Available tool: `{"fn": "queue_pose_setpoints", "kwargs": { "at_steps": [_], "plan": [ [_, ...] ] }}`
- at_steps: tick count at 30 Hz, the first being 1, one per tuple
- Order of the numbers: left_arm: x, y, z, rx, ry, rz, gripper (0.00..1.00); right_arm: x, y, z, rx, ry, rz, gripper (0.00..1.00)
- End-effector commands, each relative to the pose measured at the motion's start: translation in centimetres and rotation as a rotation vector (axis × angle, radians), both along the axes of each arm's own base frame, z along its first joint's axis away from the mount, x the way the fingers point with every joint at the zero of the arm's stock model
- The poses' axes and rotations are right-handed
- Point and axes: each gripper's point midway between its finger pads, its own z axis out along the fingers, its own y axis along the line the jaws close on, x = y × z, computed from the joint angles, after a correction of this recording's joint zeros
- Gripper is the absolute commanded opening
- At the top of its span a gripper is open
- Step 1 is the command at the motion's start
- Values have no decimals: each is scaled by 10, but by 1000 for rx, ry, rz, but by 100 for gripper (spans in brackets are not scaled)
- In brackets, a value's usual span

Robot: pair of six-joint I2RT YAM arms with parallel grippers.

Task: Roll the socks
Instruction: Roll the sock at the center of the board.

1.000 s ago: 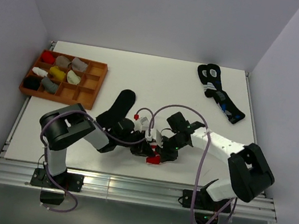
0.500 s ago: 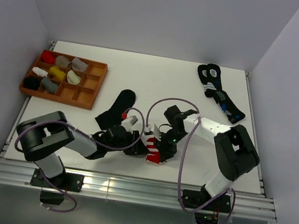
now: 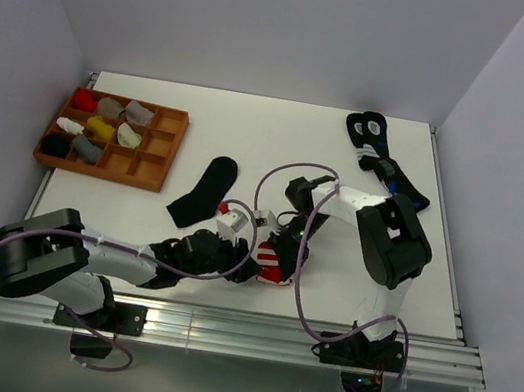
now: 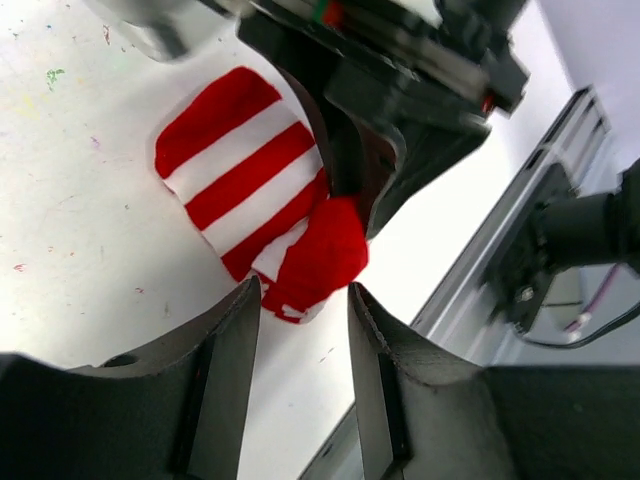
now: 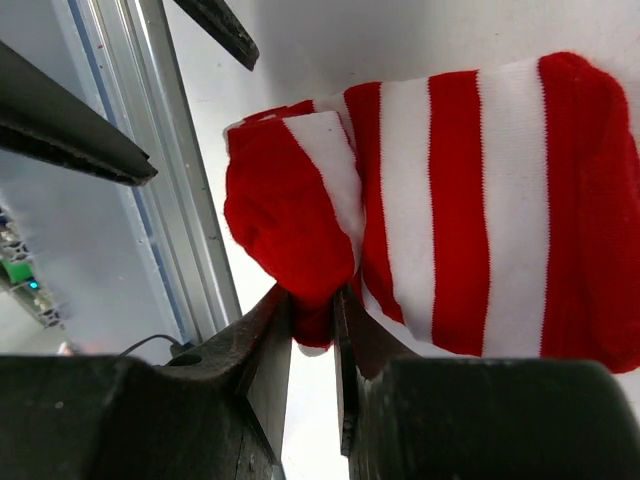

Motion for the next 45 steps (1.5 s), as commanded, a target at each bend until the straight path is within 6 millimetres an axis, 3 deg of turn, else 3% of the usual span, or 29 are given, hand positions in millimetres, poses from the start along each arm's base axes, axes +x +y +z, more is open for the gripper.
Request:
{"fn": "queue_pose_setpoints", "kwargs": {
  "at_steps": [1, 10, 15, 35, 45],
  "plan": [
    [9, -6, 11, 40, -129, -26, 46, 10, -9, -11, -67, -3, 12, 20],
    [21, -32, 16, 146, -219, -106, 49, 19, -9, -20, -99, -2, -5, 20],
    [20, -44, 5, 178, -211, -160, 47, 19, -10, -21, -107, 5, -9, 20],
    [-7, -51, -35, 159, -96, -283, 46, 21, -10, -25, -122, 5, -20, 20],
    [-19, -49, -33, 91, -68, -308, 50, 21, -12, -27, -128, 0, -28, 20]
  ]
}}
